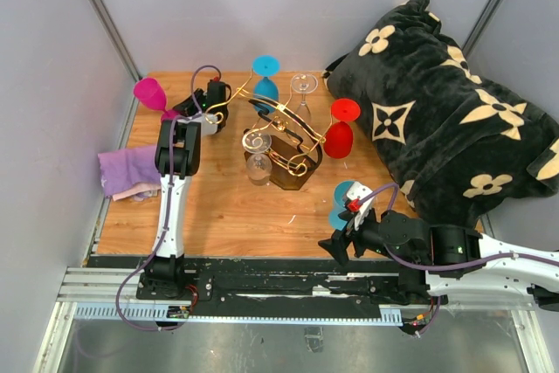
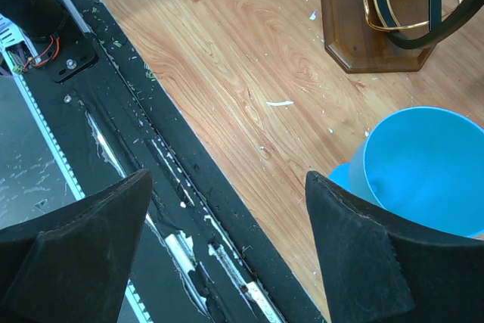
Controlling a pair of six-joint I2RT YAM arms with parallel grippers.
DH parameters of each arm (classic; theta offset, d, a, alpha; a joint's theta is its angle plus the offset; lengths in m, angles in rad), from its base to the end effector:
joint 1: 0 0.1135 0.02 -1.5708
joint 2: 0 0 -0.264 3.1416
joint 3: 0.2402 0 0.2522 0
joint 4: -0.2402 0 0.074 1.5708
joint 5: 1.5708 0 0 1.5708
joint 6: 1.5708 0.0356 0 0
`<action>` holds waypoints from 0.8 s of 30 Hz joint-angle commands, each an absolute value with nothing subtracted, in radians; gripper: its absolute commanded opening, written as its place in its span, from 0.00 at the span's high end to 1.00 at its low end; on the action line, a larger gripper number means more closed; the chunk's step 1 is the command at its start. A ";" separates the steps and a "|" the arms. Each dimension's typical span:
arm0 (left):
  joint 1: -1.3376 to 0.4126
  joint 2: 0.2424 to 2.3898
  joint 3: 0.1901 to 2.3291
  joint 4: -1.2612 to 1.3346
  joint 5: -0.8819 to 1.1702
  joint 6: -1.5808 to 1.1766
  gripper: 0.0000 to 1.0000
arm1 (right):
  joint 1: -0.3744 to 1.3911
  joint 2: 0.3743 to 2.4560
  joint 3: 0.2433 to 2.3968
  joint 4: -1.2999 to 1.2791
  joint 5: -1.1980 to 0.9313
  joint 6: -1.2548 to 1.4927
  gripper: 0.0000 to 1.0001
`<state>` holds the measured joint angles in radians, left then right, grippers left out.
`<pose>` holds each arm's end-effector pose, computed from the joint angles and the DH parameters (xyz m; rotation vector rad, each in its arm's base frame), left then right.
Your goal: Take the wine glass off the wine glass rack
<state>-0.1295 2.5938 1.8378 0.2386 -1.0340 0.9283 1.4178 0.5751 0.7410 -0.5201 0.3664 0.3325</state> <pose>0.5443 -0.0400 0.0810 0.4515 2.1228 1.5453 0.0325 0.1273 0.3195 -0.8009 1.8211 0.8205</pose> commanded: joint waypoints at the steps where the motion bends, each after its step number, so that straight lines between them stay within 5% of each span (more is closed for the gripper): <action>1: -0.163 2.658 1.863 0.142 -0.919 0.770 0.66 | 1.402 0.576 0.736 -0.499 0.374 0.315 0.17; 12: -0.170 2.636 1.983 -0.121 -0.672 0.535 0.50 | 1.402 0.571 0.731 -0.500 0.373 0.318 0.17; 17: -0.157 2.590 1.994 -0.149 -0.570 0.456 0.20 | 1.402 0.578 0.733 -0.500 0.374 0.310 0.17; 24: -0.144 2.540 2.044 -0.209 -0.410 0.391 0.12 | 1.399 0.587 0.736 -0.494 0.376 0.305 0.17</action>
<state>-0.1448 2.5328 2.0331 -0.0605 -0.5957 0.4843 1.4178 0.5838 0.7410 -0.5198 0.3664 0.3195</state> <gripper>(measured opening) 0.874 0.830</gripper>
